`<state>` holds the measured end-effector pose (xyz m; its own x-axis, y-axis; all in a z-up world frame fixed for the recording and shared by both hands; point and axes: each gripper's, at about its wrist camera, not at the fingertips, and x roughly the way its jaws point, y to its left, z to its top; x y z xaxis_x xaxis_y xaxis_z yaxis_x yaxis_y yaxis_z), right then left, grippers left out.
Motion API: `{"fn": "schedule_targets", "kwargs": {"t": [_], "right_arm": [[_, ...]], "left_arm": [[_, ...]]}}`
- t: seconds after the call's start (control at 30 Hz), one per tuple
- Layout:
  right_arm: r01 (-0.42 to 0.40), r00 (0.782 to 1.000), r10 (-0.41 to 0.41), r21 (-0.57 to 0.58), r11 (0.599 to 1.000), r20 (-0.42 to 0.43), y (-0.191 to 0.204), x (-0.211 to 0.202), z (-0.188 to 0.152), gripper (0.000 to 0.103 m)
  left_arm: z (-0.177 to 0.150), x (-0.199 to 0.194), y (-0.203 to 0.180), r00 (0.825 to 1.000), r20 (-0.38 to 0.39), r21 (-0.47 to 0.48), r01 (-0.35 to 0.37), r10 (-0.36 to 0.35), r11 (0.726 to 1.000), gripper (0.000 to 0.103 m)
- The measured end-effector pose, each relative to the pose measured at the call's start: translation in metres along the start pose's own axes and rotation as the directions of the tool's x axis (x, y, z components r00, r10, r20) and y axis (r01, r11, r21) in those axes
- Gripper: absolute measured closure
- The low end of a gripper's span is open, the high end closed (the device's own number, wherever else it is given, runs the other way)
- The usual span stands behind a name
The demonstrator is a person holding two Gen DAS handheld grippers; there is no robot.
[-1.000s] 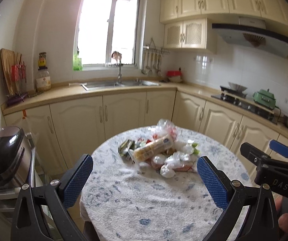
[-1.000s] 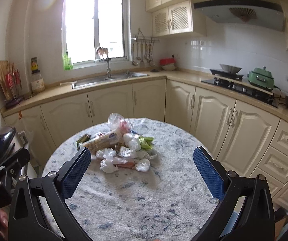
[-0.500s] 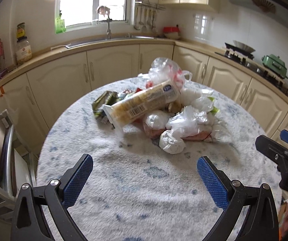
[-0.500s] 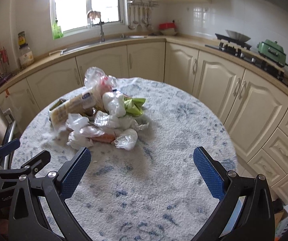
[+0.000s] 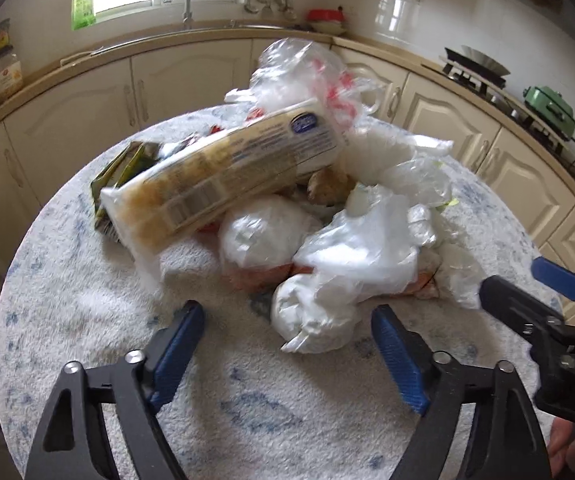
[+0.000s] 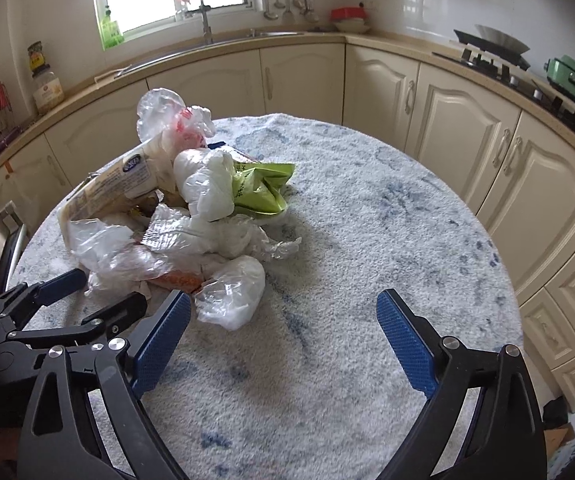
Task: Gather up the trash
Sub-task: 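Grasp a white plastic bag with the left tool while the right tool grasps a clear bag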
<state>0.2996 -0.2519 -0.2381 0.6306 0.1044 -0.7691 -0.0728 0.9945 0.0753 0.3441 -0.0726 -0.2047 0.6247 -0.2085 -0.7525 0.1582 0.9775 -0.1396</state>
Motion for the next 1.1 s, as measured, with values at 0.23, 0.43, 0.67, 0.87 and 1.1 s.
{"fn": "schedule_targets", "kwargs": {"t": [0.23, 0.43, 0.67, 0.87, 1.1], "right_arm": [[-0.053, 0.998, 0.052, -0.014, 0.999, -0.021, 0.005, 0.009, 0.005, 0.008], [-0.106, 0.993, 0.102, -0.076, 0.991, -0.056, 0.026, 0.018, 0.005, 0.008], [-0.178, 0.979, 0.155, -0.186, 0.966, -0.129, 0.057, 0.046, 0.003, 0.009], [-0.267, 0.961, 0.235, -0.284, 0.921, -0.144, 0.089, 0.037, -0.004, 0.017], [-0.298, 0.952, 0.249, -0.349, 0.888, -0.177, 0.112, 0.044, 0.005, 0.069]], "left_arm": [[-0.002, 0.01, 0.014, 0.997, 0.002, -0.026, 0.073, -0.073, 0.997, 0.074], [-0.022, -0.006, 0.042, 0.999, 0.021, -0.072, 0.047, -0.046, 0.996, 0.075], [-0.045, -0.036, 0.068, 0.999, 0.035, -0.146, 0.029, -0.024, 0.989, 0.075], [-0.061, -0.057, 0.078, 0.999, 0.05, -0.173, 0.028, -0.02, 0.985, 0.075], [-0.06, -0.068, 0.088, 0.998, 0.057, -0.18, 0.035, -0.025, 0.983, 0.075]]}}
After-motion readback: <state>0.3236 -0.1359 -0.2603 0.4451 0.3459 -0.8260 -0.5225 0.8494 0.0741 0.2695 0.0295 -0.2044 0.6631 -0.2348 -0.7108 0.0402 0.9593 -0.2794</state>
